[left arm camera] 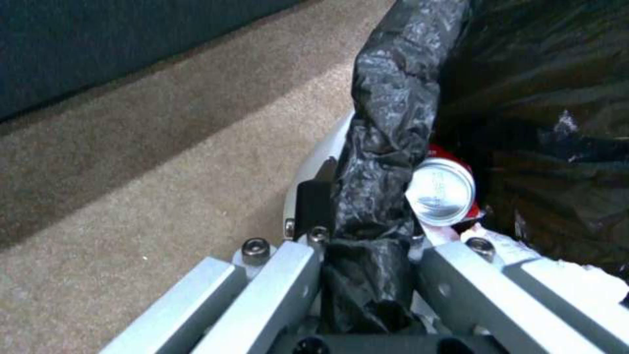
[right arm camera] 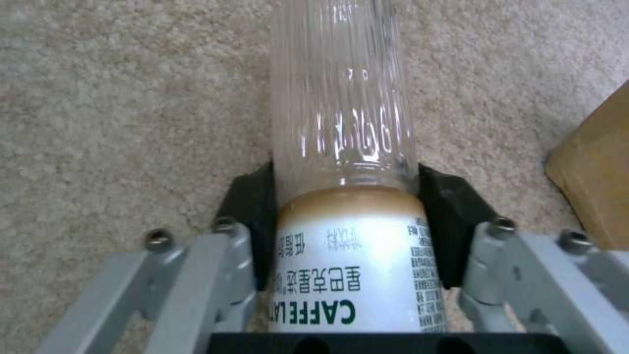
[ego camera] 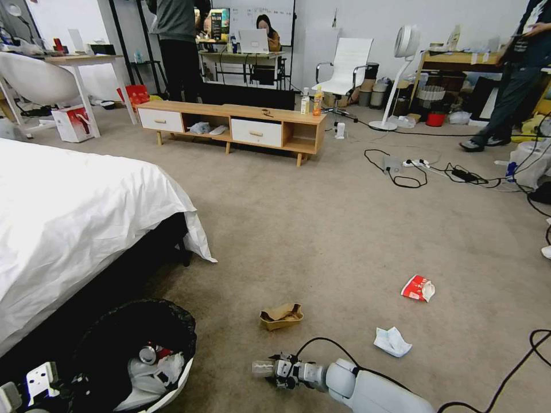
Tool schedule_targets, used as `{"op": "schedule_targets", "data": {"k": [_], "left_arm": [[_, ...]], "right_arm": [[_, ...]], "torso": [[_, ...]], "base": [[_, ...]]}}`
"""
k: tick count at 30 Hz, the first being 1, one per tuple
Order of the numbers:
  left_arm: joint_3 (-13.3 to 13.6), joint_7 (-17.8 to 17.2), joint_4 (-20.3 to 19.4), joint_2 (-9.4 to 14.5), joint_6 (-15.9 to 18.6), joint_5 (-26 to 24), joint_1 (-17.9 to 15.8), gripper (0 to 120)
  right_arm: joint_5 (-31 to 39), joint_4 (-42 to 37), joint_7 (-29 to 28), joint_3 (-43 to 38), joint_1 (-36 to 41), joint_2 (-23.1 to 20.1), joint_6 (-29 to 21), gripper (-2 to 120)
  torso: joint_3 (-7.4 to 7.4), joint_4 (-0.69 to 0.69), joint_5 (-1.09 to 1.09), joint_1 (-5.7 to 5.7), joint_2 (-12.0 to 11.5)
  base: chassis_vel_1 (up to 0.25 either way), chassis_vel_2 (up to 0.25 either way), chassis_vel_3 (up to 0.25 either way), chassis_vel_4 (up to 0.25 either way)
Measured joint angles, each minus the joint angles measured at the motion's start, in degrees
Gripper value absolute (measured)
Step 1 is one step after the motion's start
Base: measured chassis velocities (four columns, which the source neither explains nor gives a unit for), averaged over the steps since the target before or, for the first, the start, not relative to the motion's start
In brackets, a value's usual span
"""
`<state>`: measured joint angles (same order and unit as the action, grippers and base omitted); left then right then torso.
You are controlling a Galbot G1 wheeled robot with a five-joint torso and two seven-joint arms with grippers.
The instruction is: Pick up the trash bin and place the garbage on the floor into it.
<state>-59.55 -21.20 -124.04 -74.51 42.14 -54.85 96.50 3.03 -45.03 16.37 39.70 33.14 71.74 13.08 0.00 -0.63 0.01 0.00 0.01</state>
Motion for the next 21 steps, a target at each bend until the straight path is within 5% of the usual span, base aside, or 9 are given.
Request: {"op": "schedule_targets", "data": {"k": [4,14,21], "left_arm": [[0.1,0.0,-0.1,-0.1,0.0,0.1,0.1,1],[0.1,0.0,-0.3,0.4,0.0,0.0,0.2,1],[0.1,-0.4,-1.3,1.5,0.0,-1.6,-0.1,1]], "right_arm": [[0.7,0.1,0.1,-0.1,0.3,0.0,0.2,32],[2.7,-1.6,0.4,-0.7,0.9,-1.0,0.6,29],[7.6,-14.5,-3.5,-4.7,-0.1,-10.2,-1.3,29]], "torso": [[0.0,-0.02,-0.01,0.0,0.0],[0.01,0.01,0.01,0.0,0.0],[0.01,-0.03,-0.02,0.0,0.0]], "base": [[0.0,0.0,0.0,0.0],[0.0,0.0,0.0,0.0],[0.0,0.0,0.0,0.0]]}}
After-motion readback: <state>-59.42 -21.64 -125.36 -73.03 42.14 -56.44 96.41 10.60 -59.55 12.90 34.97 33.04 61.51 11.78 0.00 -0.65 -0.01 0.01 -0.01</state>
